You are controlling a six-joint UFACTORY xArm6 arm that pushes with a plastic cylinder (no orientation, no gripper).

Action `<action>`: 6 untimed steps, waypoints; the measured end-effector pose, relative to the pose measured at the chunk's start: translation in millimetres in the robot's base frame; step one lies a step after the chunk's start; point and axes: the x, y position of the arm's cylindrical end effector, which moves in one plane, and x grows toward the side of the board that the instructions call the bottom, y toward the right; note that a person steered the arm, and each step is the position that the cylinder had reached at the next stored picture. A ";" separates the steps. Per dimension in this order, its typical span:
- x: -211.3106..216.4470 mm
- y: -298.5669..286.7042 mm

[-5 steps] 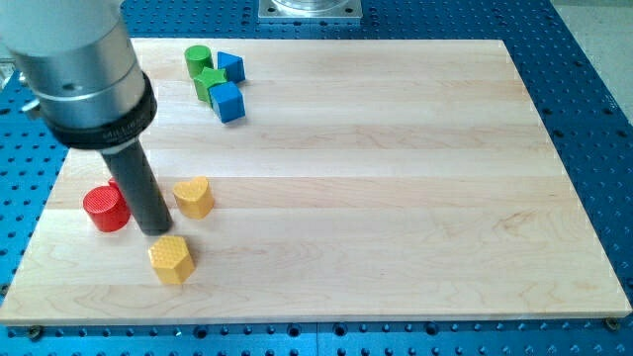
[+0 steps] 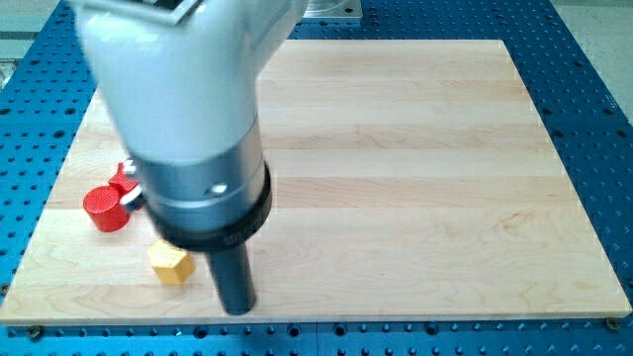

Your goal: Slide the yellow hexagon slightly towards the center

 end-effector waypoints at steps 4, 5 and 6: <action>-38.1 -75.4; -55.0 -45.6; -26.2 -48.0</action>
